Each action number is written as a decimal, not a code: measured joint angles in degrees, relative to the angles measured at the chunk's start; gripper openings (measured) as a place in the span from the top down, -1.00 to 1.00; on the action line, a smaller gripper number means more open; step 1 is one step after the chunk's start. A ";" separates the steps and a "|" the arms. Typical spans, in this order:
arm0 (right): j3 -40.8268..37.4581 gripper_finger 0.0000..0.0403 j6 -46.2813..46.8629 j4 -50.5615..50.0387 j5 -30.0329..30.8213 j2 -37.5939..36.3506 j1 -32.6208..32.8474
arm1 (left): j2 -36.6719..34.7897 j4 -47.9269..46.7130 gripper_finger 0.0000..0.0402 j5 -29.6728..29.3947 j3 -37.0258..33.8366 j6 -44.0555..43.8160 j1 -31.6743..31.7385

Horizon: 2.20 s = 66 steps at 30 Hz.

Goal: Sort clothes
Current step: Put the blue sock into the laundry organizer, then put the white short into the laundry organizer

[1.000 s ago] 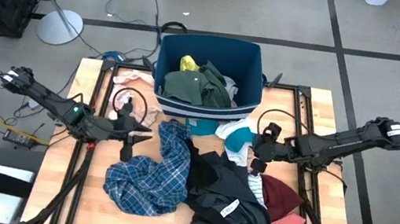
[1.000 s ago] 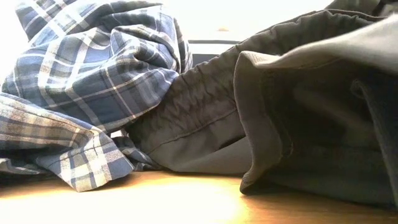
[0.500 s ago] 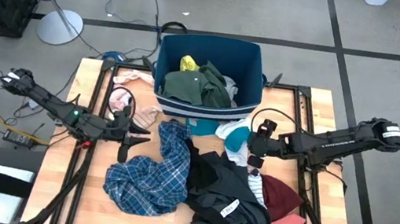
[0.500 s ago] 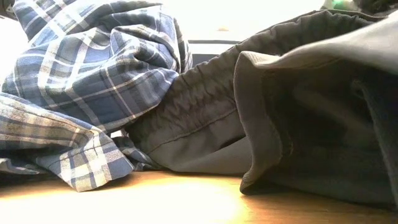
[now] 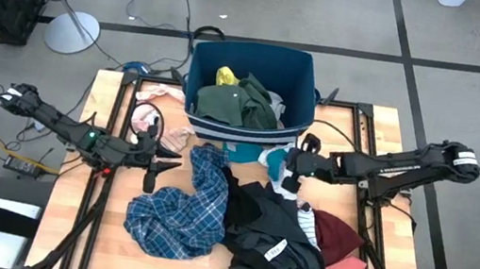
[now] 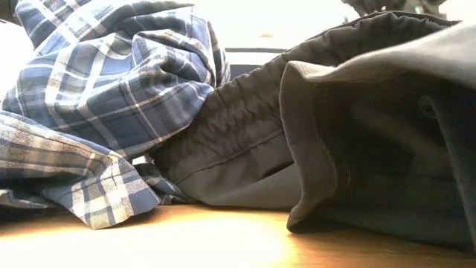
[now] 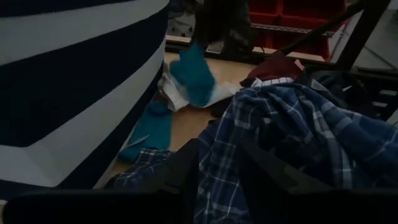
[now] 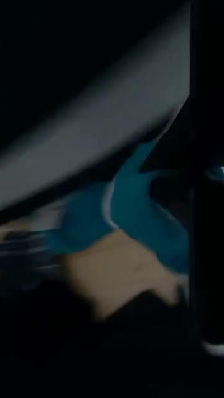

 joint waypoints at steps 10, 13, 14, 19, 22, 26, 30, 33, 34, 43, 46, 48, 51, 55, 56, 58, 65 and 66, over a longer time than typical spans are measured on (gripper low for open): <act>26.08 0.99 -14.42 -5.90 3.48 -0.37 0.78 | 0.00 0.24 0.44 0.51 0.02 -1.03 0.00; 32.62 0.99 -18.92 -5.86 5.67 -0.37 -1.27 | -0.09 0.30 0.44 3.06 0.02 0.01 0.71; 34.46 0.99 -19.14 -5.77 5.71 -0.37 -2.23 | -0.24 0.37 0.44 4.11 0.02 0.42 1.18; 39.47 0.99 -19.17 -5.87 4.67 0.28 -6.88 | -0.37 1.52 0.44 8.11 0.02 3.27 5.09; 39.88 0.97 -18.59 -5.99 1.44 1.70 -9.62 | -0.43 4.17 0.44 13.76 -1.46 3.69 7.94; 39.87 0.93 -16.74 -5.70 0.92 5.37 -12.76 | -0.70 12.62 0.44 21.43 -6.83 5.09 11.42; 39.81 0.81 -16.46 -5.63 4.62 8.81 -15.15 | -0.64 14.01 0.44 22.01 -9.81 3.29 12.47; 39.81 0.68 -14.53 -5.50 4.54 10.58 -16.61 | -0.70 14.20 0.44 22.01 -10.25 2.95 12.46; 39.81 0.63 -13.86 -5.59 4.34 10.87 -16.95 | -0.70 14.21 0.44 22.06 -10.25 2.23 12.45; 39.80 0.22 -6.80 -6.21 4.02 7.95 -17.69 | -0.70 14.51 0.44 22.07 -10.29 -1.14 12.41; 39.81 0.12 -6.20 -8.36 3.75 6.41 -17.16 | -0.70 15.10 0.44 21.92 -10.34 -1.14 12.39; 39.81 0.06 -3.96 -10.54 3.56 5.51 -16.97 | -0.70 14.97 0.44 21.90 -10.34 -1.18 12.39; 39.83 0.00 2.70 -15.61 0.71 4.47 -17.95 | -0.66 14.94 0.44 21.89 -10.34 -1.18 12.39; 39.83 -0.02 12.27 -24.41 -7.46 4.61 -20.33 | -0.63 14.92 0.44 21.88 -10.34 -1.20 12.39; 39.83 -0.02 13.46 -26.22 -8.80 4.81 -20.82 | -0.63 14.92 0.44 21.86 -10.34 -1.21 12.39; 39.83 0.00 14.58 -29.04 -10.24 5.20 -21.82 | -0.63 14.92 0.44 21.86 -10.34 -1.21 12.39; 39.79 0.07 17.15 -31.29 -15.81 4.99 -23.14 | -0.63 14.92 0.44 21.83 -10.34 -1.21 12.39; 39.79 0.08 17.13 -31.27 -16.38 4.99 -23.14 | -0.61 14.90 0.44 21.83 -10.34 -1.21 12.38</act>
